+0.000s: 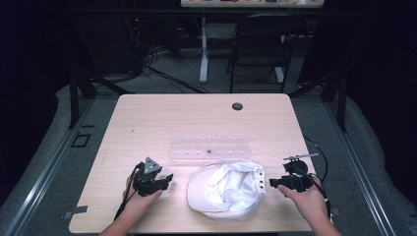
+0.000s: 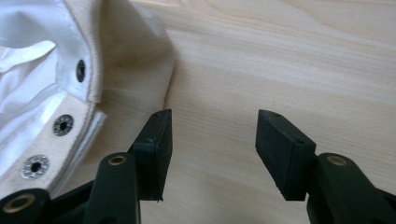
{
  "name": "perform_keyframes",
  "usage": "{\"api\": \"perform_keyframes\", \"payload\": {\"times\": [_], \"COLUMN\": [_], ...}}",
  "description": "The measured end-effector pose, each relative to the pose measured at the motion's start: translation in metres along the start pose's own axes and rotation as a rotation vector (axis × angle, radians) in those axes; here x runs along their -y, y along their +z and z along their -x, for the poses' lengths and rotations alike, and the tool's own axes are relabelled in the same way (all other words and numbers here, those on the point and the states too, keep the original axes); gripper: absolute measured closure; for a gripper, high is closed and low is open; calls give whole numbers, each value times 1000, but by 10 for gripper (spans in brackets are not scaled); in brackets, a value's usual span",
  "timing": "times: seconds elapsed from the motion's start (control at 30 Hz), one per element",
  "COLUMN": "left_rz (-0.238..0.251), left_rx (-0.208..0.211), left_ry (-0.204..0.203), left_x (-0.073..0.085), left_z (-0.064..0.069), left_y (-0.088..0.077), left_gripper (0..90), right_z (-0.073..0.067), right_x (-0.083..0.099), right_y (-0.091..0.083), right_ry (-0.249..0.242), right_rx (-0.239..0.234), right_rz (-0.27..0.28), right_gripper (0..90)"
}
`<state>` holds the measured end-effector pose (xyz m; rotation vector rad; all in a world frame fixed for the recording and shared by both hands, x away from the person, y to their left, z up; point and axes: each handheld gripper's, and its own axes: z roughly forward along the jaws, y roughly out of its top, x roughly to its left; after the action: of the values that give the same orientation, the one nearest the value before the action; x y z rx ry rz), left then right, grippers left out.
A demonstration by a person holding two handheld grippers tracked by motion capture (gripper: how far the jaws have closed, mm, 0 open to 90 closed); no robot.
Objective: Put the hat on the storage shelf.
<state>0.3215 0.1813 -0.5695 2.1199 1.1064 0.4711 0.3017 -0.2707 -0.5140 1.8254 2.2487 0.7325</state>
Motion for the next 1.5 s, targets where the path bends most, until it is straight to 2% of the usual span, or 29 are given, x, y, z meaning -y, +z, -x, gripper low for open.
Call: {"api": "perform_keyframes", "payload": {"times": [0.17, 0.33, 0.43, 0.53, 0.57, 0.6, 0.63, 0.83, 0.9, 0.97, 1.1, 1.2, 1.23, 1.3, 1.33, 1.37, 1.4, 1.43, 1.5], "left_rz": [3, 2, 5, 6, 6, 6, 6, 8, 5, 4, 7, 6, 6, 5, 5, 5, 5, 4, 2], "left_rx": [1, 1, -1, -1, -1, -2, -3, -4, -5, -4, -5, -5, -5, -7, -8, -8, -9, -9, -11], "left_ry": [4, 7, 7, 10, 11, 11, 11, 11, 12, 14, 13, 15, 14, 16, 17, 18, 17, 18, 17], "left_x": [0, 0, 0, 0, 0, 0, 0, 0, 0, 0, 0, 0, 0, 0, 0, 0, 0, 0, 0], "left_z": [0, 1, 2, 2, 2, 2, 2, 2, 2, 2, 2, 2, 2, 2, 2, 2, 2, 2, 1], "left_y": [0, -1, -1, -1, -1, -1, -1, -1, -1, -1, -1, -1, -1, -1, -1, -1, -1, -1, -1], "left_gripper": [453, 453, 453, 453, 453, 453, 453, 453, 453, 453, 453, 453, 453, 453, 453, 453, 453, 453, 453], "right_z": [-6, -9, -13, -16, -17, -18, -18, -18, -20, -23, -26, -30, -31, -35, -35, -36, -39, -38, -41], "right_x": [-8, -17, -22, -28, -31, -32, -35, -44, -45, -47, -50, -49, -50, -49, -50, -50, -50, -51, -51], "right_y": [-4, -9, -13, -19, -21, -22, -25, -34, -36, -37, -33, -27, -25, -19, -19, -17, -15, -15, -11], "right_ry": [-13, -32, -16, -49, -57, -44, -50, -4, -4, -19, -18, -1, -11, -3, -25, -26, -6, -27, -20], "right_rx": [-5, 15, 6, 18, 12, 10, 3, -53, -63, -62, -84, -97, -107, -102, -100, -110, -109, -118, -115], "right_rz": [-43, -70, -71, -84, -85, -73, -94, -135, -134, -157, -190, -194, -212, -199, -219, -223, -208, -229, -232], "right_gripper": [464, 467, 469, 472, 474, 474, 474, 474, 473, 469, 465, 464, 464, 462, 462, 462, 462, 462, 462]}}
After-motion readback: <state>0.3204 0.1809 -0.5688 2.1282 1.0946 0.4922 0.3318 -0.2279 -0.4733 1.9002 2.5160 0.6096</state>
